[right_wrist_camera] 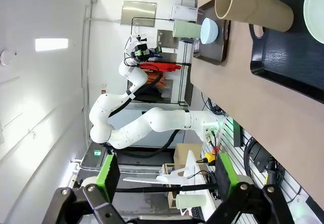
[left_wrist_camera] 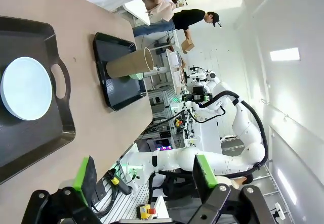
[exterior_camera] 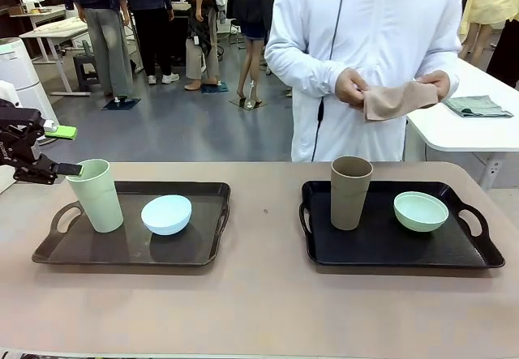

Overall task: Set up a tray with a mat and arrange the tableware.
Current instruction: Pick up the Picnic Bowl and Reusable plastic cup from the Handle tray in front of the human's position and hold them in the air.

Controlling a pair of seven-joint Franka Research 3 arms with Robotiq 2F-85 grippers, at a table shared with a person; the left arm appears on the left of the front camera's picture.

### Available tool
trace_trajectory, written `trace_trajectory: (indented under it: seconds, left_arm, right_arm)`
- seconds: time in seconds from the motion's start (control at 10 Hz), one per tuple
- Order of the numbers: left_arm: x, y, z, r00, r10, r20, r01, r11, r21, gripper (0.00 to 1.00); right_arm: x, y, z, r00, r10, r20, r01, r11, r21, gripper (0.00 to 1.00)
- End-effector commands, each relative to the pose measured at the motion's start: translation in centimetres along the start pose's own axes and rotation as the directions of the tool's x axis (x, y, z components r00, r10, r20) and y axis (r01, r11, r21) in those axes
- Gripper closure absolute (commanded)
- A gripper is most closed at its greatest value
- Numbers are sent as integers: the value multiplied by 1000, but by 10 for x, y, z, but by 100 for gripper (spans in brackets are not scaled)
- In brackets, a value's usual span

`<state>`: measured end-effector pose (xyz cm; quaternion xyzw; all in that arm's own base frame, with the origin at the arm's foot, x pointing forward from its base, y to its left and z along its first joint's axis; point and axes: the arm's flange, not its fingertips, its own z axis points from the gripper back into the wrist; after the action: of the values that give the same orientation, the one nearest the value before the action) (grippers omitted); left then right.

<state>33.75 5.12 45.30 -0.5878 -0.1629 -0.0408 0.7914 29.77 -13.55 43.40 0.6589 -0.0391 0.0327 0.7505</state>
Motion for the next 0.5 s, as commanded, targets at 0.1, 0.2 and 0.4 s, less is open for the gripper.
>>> trace_trajectory:
  seconds: [0.1, 0.2, 0.4]
  left_arm:
    - [0, 0, -1, 1000, -18, 15, 19, 1000, -20, 0]
    - [0, 0, -1, 1000, -18, 15, 19, 1000, -20, 0]
    - [0, 0, -1, 1000, -18, 15, 19, 1000, -20, 0]
  right_arm:
    - [-1, 3, 2, 1000, -2, -2, 2, 1000, -21, 0]
    - [-1, 3, 2, 1000, -2, -2, 2, 1000, -21, 0]
    - [-1, 3, 2, 1000, -2, -2, 2, 1000, -21, 0]
